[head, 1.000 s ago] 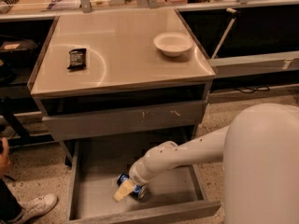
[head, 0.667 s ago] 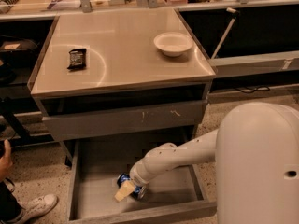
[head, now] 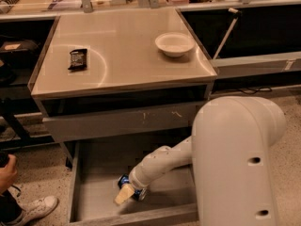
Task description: Pick pepsi can from middle drawer and place on counter
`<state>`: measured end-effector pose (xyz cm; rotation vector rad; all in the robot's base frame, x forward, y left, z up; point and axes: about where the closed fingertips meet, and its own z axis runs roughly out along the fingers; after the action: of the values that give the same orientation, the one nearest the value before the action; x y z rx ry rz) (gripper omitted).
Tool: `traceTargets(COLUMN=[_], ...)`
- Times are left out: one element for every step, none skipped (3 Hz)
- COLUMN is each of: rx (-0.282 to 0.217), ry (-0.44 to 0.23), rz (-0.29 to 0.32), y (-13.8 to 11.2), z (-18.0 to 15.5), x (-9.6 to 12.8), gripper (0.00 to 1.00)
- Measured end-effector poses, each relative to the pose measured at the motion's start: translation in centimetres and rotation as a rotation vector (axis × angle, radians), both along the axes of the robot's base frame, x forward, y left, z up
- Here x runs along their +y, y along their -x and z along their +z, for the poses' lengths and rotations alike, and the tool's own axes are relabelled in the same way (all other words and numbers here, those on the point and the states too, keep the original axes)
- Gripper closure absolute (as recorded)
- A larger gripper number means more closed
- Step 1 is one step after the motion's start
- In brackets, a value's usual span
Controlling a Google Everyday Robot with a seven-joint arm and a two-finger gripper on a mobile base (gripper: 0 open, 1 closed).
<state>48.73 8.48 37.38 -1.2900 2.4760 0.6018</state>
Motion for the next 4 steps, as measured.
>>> traceTargets(rx=[0.002,0.001,0.001,0.001], ry=[0.04,0.047,0.047,0.047], rz=[-0.011,-0.009,-0.009,-0.009], y=[0.01,-0.1,-0.1,-0.1], z=[-1.3,-1.45,-1.45,-1.45], x=[-0.11,0.02,0.02,0.02], gripper=[0.08,0.26,0.5,0.73])
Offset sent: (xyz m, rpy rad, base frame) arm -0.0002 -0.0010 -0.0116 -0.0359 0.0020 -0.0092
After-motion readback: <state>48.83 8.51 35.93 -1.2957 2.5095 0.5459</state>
